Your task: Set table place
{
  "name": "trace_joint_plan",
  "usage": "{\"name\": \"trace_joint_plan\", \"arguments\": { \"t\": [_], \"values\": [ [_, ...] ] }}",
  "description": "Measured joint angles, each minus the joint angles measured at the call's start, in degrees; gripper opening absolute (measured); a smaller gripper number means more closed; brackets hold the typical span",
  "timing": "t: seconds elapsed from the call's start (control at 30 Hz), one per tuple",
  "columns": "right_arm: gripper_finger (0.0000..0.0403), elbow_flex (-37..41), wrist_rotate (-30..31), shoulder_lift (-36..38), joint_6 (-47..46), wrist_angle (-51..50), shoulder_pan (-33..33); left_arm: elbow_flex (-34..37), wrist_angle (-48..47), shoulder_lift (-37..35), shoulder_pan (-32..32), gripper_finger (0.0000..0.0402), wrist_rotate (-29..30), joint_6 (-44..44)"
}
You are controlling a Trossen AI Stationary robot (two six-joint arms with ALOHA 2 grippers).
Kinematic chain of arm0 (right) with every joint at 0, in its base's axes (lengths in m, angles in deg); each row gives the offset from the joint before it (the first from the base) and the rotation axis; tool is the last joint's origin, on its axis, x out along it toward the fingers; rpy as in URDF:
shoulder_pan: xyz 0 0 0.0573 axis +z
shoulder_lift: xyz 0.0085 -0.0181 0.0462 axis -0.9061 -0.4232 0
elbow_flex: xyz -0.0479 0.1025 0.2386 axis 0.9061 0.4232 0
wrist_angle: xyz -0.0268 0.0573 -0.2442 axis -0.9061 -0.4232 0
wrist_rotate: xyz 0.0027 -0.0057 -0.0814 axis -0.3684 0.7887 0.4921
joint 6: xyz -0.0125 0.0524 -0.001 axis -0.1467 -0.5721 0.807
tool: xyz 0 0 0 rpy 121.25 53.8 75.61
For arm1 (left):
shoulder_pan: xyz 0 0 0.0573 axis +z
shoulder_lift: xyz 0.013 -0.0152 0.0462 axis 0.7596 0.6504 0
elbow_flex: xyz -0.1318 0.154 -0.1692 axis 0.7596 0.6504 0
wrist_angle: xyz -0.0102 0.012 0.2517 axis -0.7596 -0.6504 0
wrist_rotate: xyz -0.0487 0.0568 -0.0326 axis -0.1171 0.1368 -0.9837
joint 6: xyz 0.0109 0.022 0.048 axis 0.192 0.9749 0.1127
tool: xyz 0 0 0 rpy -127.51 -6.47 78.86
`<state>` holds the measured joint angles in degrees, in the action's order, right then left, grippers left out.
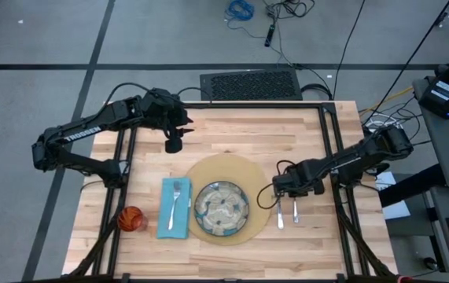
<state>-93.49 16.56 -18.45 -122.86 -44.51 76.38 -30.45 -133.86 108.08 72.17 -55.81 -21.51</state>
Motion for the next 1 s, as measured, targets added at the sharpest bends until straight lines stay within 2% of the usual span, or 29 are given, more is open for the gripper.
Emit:
{"name": "trace_joint_plan", "arguments": {
  "t": [0.47, 0.83, 1.0],
  "values": [
    [0.0005, -0.02, -0.52, 0.02, -1.95, -0.73, 2.32, 0.0, 0.0, 0.0, 0.0, 0.0123, 0.0, 0.02],
    [0.0079, -0.02, 0.33, 0.04, -1.13, -0.85, 2.32, 0.0, 0.0, -0.01, 0.0, 0.0123, 0.0, 0.04],
    [0.01, -0.02, -0.73, 0.27, 1.07, -0.83, 2.17, 0.0, 0.0, 0.0, 0.0, 0.0123, 0.0, 0.04]
  ]
}}
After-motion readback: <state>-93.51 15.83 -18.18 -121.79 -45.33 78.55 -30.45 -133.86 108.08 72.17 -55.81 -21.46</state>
